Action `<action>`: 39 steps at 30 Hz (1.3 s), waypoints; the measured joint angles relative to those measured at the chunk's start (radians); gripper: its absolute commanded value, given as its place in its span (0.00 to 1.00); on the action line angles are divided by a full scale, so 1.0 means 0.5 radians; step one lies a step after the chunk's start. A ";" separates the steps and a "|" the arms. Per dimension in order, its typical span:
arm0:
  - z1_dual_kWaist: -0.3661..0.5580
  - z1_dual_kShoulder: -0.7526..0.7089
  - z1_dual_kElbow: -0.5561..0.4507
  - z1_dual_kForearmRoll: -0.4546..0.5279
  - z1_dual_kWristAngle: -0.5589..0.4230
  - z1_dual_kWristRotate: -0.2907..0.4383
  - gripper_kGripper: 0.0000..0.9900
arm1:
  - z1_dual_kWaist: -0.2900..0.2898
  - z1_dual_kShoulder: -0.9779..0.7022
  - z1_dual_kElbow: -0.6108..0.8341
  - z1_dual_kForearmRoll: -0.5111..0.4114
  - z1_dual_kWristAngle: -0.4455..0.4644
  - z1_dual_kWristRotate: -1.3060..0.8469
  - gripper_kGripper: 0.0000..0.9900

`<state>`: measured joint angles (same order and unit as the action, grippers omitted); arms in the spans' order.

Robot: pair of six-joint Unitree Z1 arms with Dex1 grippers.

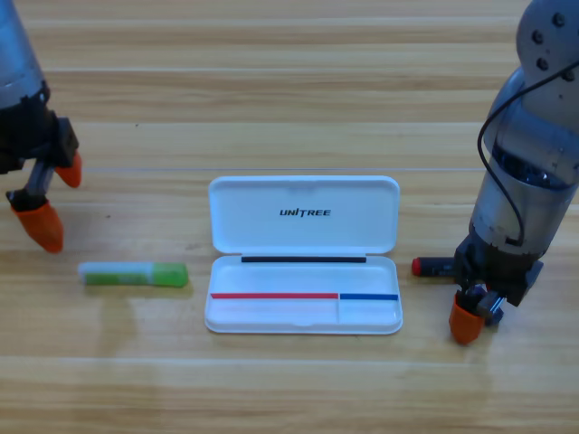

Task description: Clean up eraser and pencils

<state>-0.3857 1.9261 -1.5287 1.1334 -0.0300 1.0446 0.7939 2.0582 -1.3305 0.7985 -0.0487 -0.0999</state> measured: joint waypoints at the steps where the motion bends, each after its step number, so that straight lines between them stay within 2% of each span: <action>1: -0.017 0.000 0.002 -0.003 -0.002 0.000 0.98 | 0.000 0.002 0.000 0.000 0.000 0.003 0.74; 7: -0.063 0.001 0.026 -0.043 -0.018 -0.003 0.98 | -0.012 0.013 -0.013 0.000 0.000 0.003 0.73; 8: -0.069 0.001 0.032 -0.045 -0.019 -0.005 0.98 | -0.014 0.014 -0.015 0.000 0.000 0.003 0.65; 9: -0.074 0.001 0.037 -0.045 -0.021 -0.005 0.98 | -0.016 0.015 -0.017 0.000 0.000 0.003 0.49; 10: -0.078 0.001 0.043 -0.046 -0.024 -0.005 0.98 | -0.018 0.016 -0.019 0.000 0.000 0.003 0.40; 17: -0.084 0.001 0.057 -0.087 -0.033 -0.005 0.98 | -0.026 0.027 -0.028 0.000 0.004 0.006 0.00; 23: -0.084 0.001 0.094 -0.118 -0.039 -0.005 0.99 | -0.030 0.033 -0.043 0.018 0.009 0.006 0.00; 27: -0.085 0.001 0.135 -0.192 -0.044 -0.005 1.00 | -0.045 0.034 -0.060 0.112 0.020 -0.057 0.00; 31: -0.086 0.001 0.203 -0.276 -0.057 -0.005 1.00 | -0.049 -0.018 -0.145 0.287 0.080 -0.337 0.00; 35: -0.089 0.007 0.263 -0.369 -0.065 -0.005 1.00 | -0.019 -0.169 -0.378 0.428 0.102 -0.663 0.00; 39: -0.106 0.034 0.316 -0.453 -0.065 -0.005 1.00 | 0.060 -0.209 -0.508 0.446 0.102 -0.936 0.00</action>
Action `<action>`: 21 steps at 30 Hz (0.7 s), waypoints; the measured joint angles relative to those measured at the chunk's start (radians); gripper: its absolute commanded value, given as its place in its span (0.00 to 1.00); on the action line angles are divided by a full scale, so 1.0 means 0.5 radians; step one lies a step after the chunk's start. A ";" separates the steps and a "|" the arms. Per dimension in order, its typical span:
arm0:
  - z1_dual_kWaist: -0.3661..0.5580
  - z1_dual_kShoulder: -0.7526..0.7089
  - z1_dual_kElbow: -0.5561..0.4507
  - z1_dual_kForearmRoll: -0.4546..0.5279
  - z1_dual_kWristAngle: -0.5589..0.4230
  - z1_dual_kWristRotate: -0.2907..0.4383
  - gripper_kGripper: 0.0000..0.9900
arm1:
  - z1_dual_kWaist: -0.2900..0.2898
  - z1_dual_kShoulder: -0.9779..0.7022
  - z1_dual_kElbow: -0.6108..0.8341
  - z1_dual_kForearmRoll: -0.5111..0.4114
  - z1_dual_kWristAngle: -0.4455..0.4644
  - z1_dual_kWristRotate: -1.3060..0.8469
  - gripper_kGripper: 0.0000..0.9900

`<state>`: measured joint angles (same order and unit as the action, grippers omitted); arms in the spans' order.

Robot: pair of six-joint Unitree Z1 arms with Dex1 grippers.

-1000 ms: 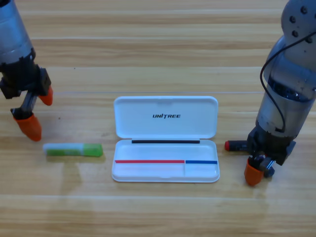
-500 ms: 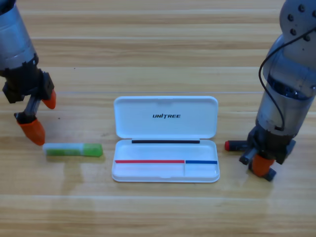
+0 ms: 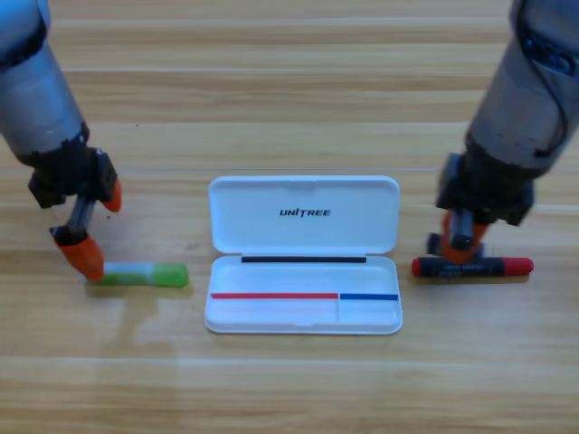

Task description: Clean up eraser and pencils

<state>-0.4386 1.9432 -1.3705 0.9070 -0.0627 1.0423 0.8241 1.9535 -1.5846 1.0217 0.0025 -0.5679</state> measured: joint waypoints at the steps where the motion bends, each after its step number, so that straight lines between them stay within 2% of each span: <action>1: -0.006 0.011 0.012 -0.022 0.000 0.000 1.00 | 0.023 0.002 -0.025 0.000 0.000 -0.032 0.00; 9: -0.023 0.124 0.060 -0.115 0.000 0.000 1.00 | 0.194 0.189 -0.254 0.002 0.000 -0.199 0.00; 21: -0.026 0.166 0.115 -0.201 -0.014 0.021 1.00 | 0.247 0.509 -0.379 0.003 0.000 -0.200 0.00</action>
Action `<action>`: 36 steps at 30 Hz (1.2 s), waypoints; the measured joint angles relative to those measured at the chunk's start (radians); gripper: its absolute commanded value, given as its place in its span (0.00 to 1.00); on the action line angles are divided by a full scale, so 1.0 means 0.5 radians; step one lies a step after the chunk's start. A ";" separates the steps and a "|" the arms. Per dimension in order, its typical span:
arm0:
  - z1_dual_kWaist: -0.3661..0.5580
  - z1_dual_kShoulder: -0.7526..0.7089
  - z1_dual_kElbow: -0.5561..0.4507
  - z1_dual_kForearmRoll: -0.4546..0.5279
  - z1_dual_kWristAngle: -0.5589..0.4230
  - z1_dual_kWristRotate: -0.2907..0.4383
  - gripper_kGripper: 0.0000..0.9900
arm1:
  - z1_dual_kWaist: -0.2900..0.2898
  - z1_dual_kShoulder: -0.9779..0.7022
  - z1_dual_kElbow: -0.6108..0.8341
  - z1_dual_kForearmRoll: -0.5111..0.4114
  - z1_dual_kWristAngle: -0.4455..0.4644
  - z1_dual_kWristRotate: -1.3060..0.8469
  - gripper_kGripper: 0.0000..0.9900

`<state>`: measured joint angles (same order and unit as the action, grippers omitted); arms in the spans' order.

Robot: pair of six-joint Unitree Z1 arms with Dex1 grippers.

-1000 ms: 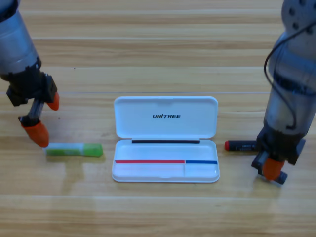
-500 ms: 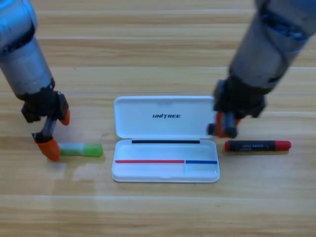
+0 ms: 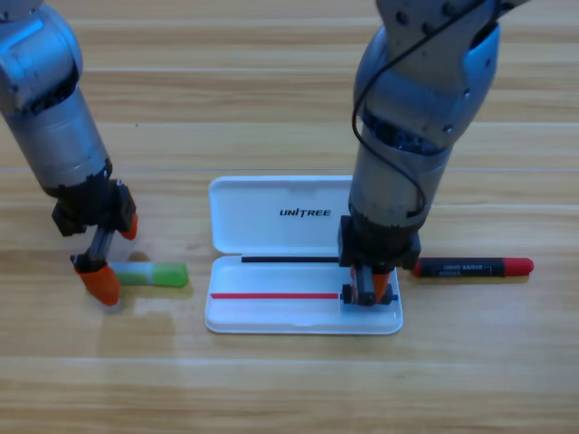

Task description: Clean up eraser and pencils

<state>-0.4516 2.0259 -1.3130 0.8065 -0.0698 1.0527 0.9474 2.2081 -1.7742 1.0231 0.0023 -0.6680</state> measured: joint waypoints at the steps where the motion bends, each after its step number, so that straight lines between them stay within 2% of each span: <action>1: 0.000 0.002 0.007 -0.005 0.000 0.001 1.00 | 0.000 0.012 -0.008 0.000 -0.001 0.000 0.00; 14: 0.000 0.025 0.022 -0.061 -0.028 0.055 1.00 | -0.001 0.071 -0.051 0.000 -0.074 0.000 0.00; 15: 0.000 0.029 0.030 -0.084 -0.029 0.057 1.00 | -0.001 0.071 -0.052 0.000 -0.077 0.000 0.05; 18: 0.001 0.047 0.058 -0.125 -0.029 0.070 1.00 | -0.001 0.071 -0.054 0.000 -0.080 0.000 0.68; 19: 0.003 0.049 0.068 -0.138 -0.029 0.076 1.00 | -0.001 0.071 -0.054 0.000 -0.080 0.000 0.85; 21: 0.008 0.047 0.082 -0.164 -0.029 0.086 0.99 | -0.001 0.071 -0.054 0.000 -0.080 0.001 0.92; 24: 0.014 0.045 0.097 -0.213 -0.029 0.089 0.94 | -0.001 0.071 -0.054 0.000 -0.080 0.013 0.95; 26: 0.020 0.045 0.103 -0.230 -0.030 0.089 0.87 | -0.002 0.071 -0.053 0.000 -0.077 0.016 0.97; 29: 0.029 0.038 0.117 -0.249 -0.039 0.089 0.69 | -0.002 0.046 -0.014 0.000 -0.059 0.017 0.97; 31: 0.033 0.037 0.120 -0.251 -0.042 0.090 0.50 | -0.002 -0.018 0.060 0.000 -0.037 0.017 0.97; 34: 0.034 0.033 0.128 -0.251 -0.043 0.118 0.10 | -0.007 -0.189 0.219 0.000 -0.006 0.013 0.99; 35: 0.034 0.031 0.130 -0.251 -0.044 0.135 0.00 | -0.009 -0.262 0.285 0.000 -0.004 -0.007 1.00; 36: 0.034 0.030 0.131 -0.251 -0.044 0.157 0.00 | -0.016 -0.348 0.352 0.000 -0.004 -0.033 1.00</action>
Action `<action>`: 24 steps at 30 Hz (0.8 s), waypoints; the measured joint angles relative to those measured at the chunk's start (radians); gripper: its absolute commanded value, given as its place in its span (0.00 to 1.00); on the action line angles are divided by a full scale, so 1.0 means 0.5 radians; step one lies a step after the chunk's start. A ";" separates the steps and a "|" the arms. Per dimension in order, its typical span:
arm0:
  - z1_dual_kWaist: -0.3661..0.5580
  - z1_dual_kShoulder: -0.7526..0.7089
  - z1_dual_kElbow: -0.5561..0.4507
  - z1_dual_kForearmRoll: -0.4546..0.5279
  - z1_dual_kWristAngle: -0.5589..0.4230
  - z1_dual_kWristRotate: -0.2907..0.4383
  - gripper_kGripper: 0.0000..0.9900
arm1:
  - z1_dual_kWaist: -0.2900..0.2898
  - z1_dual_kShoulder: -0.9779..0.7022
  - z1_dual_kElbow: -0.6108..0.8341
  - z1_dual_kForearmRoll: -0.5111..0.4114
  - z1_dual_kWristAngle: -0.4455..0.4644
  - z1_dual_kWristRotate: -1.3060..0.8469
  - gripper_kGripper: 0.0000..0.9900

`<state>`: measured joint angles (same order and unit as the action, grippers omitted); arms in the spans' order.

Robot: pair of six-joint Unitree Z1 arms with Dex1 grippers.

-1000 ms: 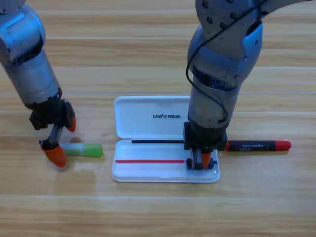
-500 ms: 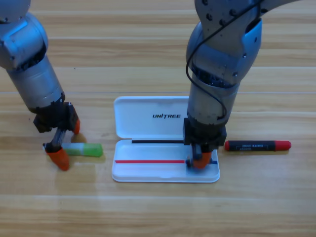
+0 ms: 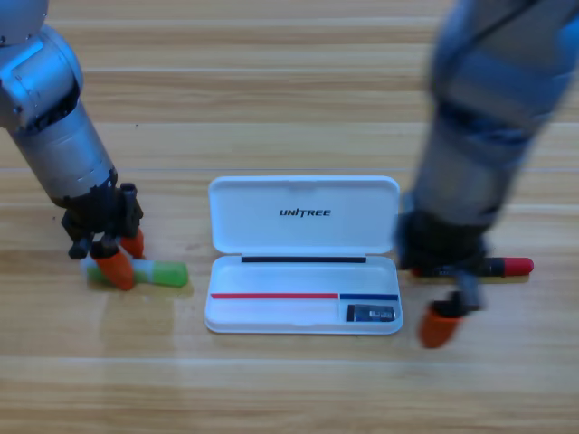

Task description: Clean up eraser and pencils

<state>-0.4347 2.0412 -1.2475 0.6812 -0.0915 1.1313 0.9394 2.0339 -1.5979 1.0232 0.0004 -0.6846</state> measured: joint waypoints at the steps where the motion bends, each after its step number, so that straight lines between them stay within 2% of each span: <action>1: 0.000 -0.001 0.001 0.000 0.000 0.011 0.00 | -0.009 -0.077 0.066 0.000 0.000 -0.029 1.00; 5: 0.000 -0.007 0.004 0.000 0.005 0.011 0.00 | -0.097 -0.268 0.215 0.000 0.007 -0.145 1.00; 9: 0.000 -0.024 0.013 0.012 0.044 0.001 0.00 | -0.230 -0.281 0.277 -0.015 -0.002 -0.285 1.00; 13: 0.001 -0.087 -0.006 0.157 0.090 -0.030 0.00 | -0.351 -0.223 0.283 -0.166 -0.108 -0.377 0.99; 16: -0.012 -0.207 -0.147 0.412 0.093 -0.088 0.00 | -0.426 -0.099 0.253 -0.222 -0.120 -0.438 0.98; 20: -0.085 -0.399 -0.516 0.781 0.093 -0.212 0.00 | -0.475 0.076 0.164 -0.229 -0.120 -0.448 0.94; 24: -0.227 -0.479 -0.733 0.937 0.093 -0.363 0.00 | -0.492 0.185 0.102 -0.230 -0.119 -0.468 0.90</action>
<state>-0.5483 1.8016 -1.6138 1.1497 -0.0450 0.9500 0.6933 2.1266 -1.5467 0.9083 -0.0593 -0.9184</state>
